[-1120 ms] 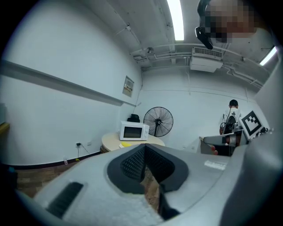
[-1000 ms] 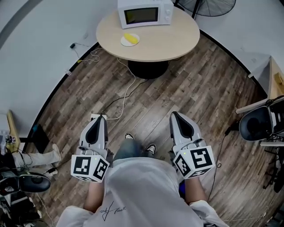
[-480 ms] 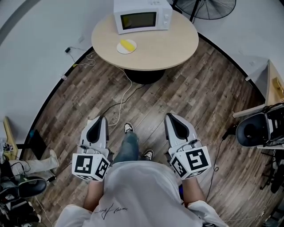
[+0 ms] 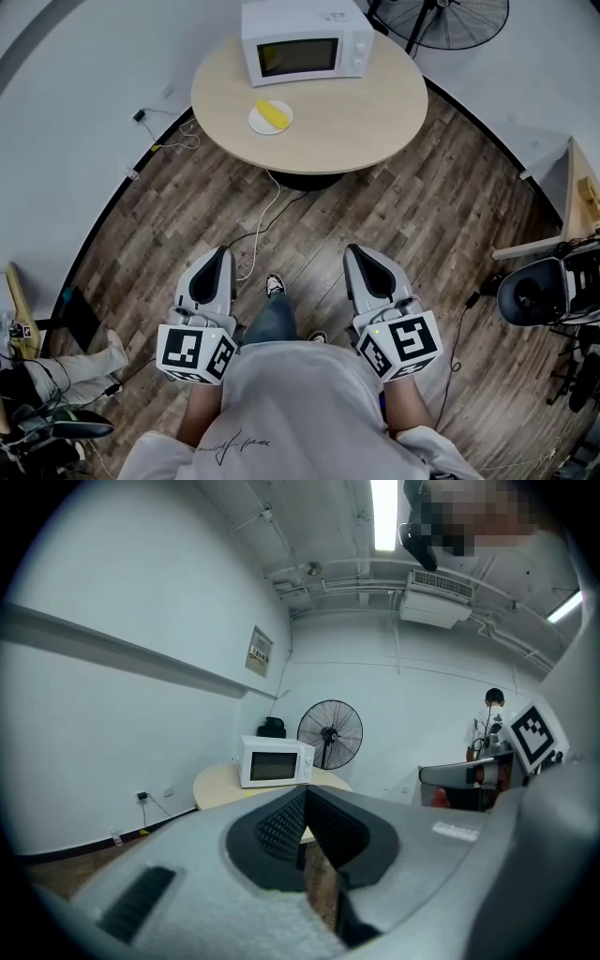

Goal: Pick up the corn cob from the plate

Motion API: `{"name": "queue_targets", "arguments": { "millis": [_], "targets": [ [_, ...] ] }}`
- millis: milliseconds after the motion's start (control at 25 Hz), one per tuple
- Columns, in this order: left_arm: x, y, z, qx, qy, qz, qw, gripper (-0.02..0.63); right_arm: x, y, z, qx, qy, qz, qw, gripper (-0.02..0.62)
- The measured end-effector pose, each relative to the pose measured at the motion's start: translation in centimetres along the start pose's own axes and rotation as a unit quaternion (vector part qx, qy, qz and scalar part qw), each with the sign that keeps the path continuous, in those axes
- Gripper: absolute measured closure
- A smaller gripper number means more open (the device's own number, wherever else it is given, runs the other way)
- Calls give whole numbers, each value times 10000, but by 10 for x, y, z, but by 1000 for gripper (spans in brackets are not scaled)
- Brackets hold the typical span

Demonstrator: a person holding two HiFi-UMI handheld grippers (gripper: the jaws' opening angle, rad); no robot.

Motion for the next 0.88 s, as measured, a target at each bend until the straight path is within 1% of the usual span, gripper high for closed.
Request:
{"name": "queue_targets", "arguments": {
  "millis": [360,600,880],
  "targets": [
    [-42,-14,59,-29,266,-49,9996,615,8,-13,65,-5,286,-16,9996,584],
    [-76,-21,81,-10,336,-82,9994,615,2,-18,106,23,290,17,9996,584],
    [-113,-20,98,3,425,-171,9989,615,-10,-18,148,42,307,-3,9995,584]
  ]
}}
Point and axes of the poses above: the fingertips, and each gripper's own axes: z forward along the fingers, x to its right, y out of its underside, the point moved 3 cm from there along -z, backward along the fingers, and after that the axes turned 12 degrees about x, right-handed, at the moved point
